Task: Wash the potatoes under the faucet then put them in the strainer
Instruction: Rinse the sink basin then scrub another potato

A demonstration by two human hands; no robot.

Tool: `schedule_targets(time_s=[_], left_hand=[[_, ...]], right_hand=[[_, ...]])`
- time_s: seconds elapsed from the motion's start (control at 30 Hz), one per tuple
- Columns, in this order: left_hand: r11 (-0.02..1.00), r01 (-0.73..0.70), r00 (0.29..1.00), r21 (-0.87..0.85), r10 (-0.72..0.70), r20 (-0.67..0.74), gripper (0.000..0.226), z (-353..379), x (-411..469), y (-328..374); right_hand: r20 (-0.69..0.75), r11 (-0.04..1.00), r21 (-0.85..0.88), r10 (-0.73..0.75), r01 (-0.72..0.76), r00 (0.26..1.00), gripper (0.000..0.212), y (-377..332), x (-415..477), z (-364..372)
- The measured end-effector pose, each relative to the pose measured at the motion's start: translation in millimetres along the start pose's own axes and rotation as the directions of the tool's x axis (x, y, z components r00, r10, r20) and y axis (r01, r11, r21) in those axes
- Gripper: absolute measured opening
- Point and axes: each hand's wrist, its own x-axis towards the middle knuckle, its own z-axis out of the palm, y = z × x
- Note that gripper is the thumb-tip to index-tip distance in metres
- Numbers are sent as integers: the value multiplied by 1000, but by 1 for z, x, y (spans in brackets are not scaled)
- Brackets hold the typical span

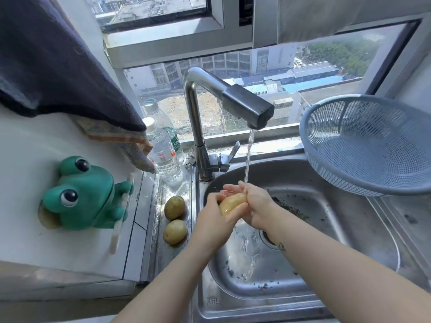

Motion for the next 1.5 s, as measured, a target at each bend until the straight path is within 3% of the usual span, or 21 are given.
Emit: schedule_targets(time_s=[0.2,0.37,0.47,0.53,0.67,0.73,0.8,0.9,1.0,1.17,1.33,1.5], left_hand=[[886,303,950,-350,-255,177,53,-5,3,3],[573,602,794,-556,-355,494,57,-1,9,14],[505,661,745,-556,-353,566,56,4,13,22],[525,607,793,-597,-345,502,59,10,17,25],[779,285,959,-559,-224,177,58,27,13,28],[887,114,993,-447,-94,68,65,34,10,26],[932,8,1000,-362,-3,16,64,35,6,21],[958,-10,1000,-288,7,-12,49,33,3,8],[954,27,999,-299,-31,-9,39,26,5,0],[934,111,991,-341,-78,110,31,15,5,1],[947,-120,988,-297,143,57,31,23,-5,-2],[948,-302,953,-102,300,-37,39,19,-14,-3]], right_hand=[[48,998,-18,-67,68,997,42,-5,-2,12],[116,981,-49,-179,186,977,31,-1,-11,-3],[130,954,-102,-268,282,955,15,2,-21,-12],[88,942,-142,-293,303,952,21,2,-26,-14],[-81,877,-303,-413,372,907,12,1,-27,-10],[-110,885,-284,-413,369,904,19,2,-24,-9],[-136,901,-269,-385,340,913,28,2,-24,-8],[-149,957,-181,-255,227,955,38,2,-22,-11],[-31,995,-9,-98,98,995,34,1,-23,-16],[97,998,-60,-16,22,995,22,4,-32,-16],[-88,984,96,-140,148,986,14,5,-27,-8],[-146,976,203,-51,81,988,23,1,-24,-2]])
